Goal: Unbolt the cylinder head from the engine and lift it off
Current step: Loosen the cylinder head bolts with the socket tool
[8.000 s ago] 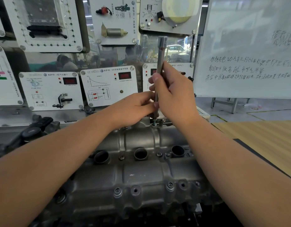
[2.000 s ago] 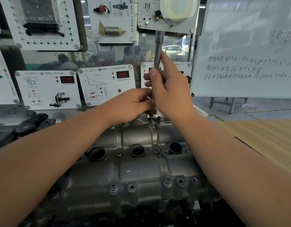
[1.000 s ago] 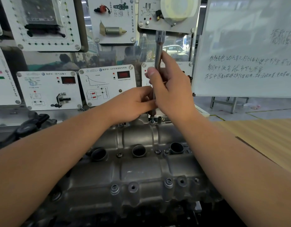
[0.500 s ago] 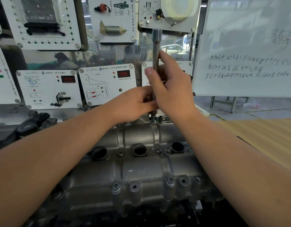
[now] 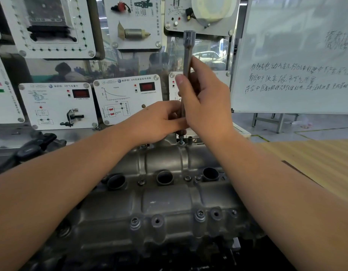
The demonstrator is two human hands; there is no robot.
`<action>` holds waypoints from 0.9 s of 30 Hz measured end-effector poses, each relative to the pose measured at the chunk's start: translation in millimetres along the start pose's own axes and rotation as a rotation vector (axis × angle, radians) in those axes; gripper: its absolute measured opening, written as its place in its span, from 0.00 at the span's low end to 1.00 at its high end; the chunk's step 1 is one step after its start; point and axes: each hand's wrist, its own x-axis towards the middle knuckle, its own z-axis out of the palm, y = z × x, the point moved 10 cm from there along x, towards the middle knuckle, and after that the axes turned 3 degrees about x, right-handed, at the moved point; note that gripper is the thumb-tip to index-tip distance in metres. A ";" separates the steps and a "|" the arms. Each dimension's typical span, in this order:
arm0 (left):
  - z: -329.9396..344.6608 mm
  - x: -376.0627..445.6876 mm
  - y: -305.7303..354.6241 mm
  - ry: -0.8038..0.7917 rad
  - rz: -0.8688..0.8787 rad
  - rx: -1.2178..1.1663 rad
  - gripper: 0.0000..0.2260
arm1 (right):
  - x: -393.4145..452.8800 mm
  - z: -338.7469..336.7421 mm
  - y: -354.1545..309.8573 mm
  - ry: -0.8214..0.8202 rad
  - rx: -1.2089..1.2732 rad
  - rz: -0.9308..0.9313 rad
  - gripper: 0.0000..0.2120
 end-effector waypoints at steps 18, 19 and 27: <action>2.1 -2.2 -0.5 -0.019 -0.004 -0.019 0.09 | 0.4 8.0 7.4 -0.093 -0.025 0.102 0.15; 1.9 -2.2 0.7 -0.023 0.003 -0.007 0.09 | -0.2 8.4 7.1 -0.097 -0.024 0.106 0.19; -2.2 -4.1 5.1 0.018 0.009 0.002 0.04 | -2.5 7.2 -1.4 -0.074 -0.035 0.009 0.09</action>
